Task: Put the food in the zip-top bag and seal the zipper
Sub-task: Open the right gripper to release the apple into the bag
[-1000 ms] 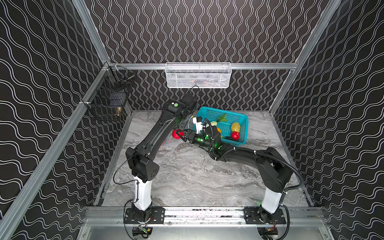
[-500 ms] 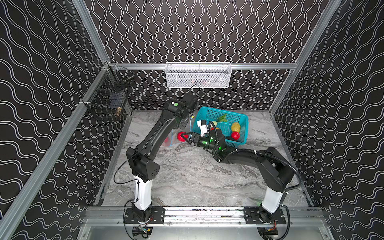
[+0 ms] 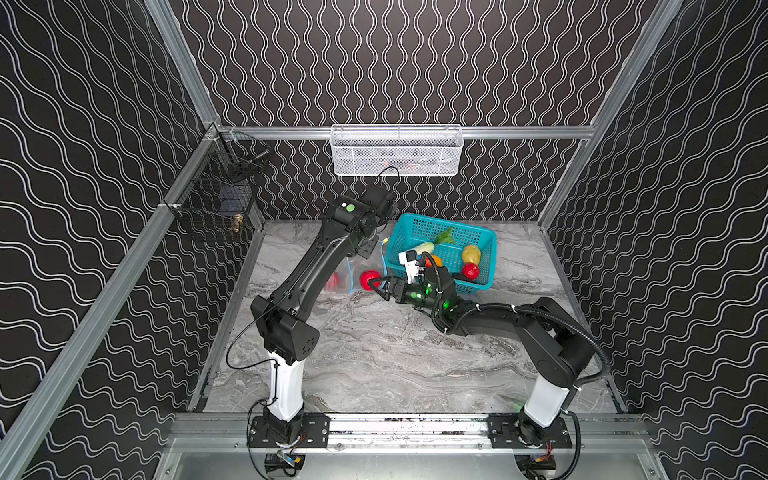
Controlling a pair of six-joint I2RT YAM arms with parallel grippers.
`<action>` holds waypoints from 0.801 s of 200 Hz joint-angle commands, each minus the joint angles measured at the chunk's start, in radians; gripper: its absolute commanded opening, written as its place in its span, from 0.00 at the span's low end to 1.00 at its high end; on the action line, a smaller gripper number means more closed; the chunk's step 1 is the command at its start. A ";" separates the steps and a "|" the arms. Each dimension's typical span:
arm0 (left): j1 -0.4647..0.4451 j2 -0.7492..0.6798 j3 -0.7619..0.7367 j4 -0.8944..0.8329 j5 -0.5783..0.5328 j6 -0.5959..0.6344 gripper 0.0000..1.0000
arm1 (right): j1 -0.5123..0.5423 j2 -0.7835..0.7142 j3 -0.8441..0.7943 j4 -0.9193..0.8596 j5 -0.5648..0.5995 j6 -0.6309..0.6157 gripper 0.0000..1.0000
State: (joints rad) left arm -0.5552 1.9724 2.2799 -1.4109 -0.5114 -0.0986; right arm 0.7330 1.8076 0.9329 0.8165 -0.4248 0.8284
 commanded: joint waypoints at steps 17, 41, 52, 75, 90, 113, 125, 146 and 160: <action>0.002 -0.010 0.000 -0.002 -0.006 0.005 0.00 | -0.009 -0.006 0.035 0.023 -0.006 -0.016 0.99; 0.002 -0.021 -0.018 0.006 -0.014 0.007 0.00 | -0.034 -0.037 0.003 -0.003 -0.010 -0.028 0.99; 0.002 -0.020 -0.023 0.008 -0.023 0.005 0.00 | -0.041 -0.057 -0.012 -0.006 -0.009 -0.026 0.99; 0.003 -0.006 -0.013 0.003 -0.031 0.002 0.00 | -0.045 -0.100 -0.020 -0.050 0.017 -0.044 0.99; 0.002 0.004 -0.007 0.001 -0.050 -0.002 0.00 | -0.046 -0.119 -0.007 -0.116 0.042 -0.054 0.99; 0.003 0.016 0.000 -0.003 -0.061 -0.007 0.00 | -0.047 -0.142 -0.006 -0.156 0.059 -0.064 0.99; 0.003 0.017 0.002 -0.003 -0.060 -0.008 0.00 | -0.049 -0.153 -0.009 -0.176 0.068 -0.065 0.99; 0.003 0.019 0.004 -0.005 -0.065 -0.009 0.00 | -0.053 -0.173 -0.006 -0.224 0.095 -0.070 0.99; 0.003 0.019 0.001 -0.004 -0.065 -0.009 0.00 | -0.055 -0.184 -0.001 -0.261 0.116 -0.076 0.99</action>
State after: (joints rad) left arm -0.5552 1.9900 2.2776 -1.4094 -0.5587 -0.0994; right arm 0.6807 1.6440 0.9222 0.6250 -0.3557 0.7723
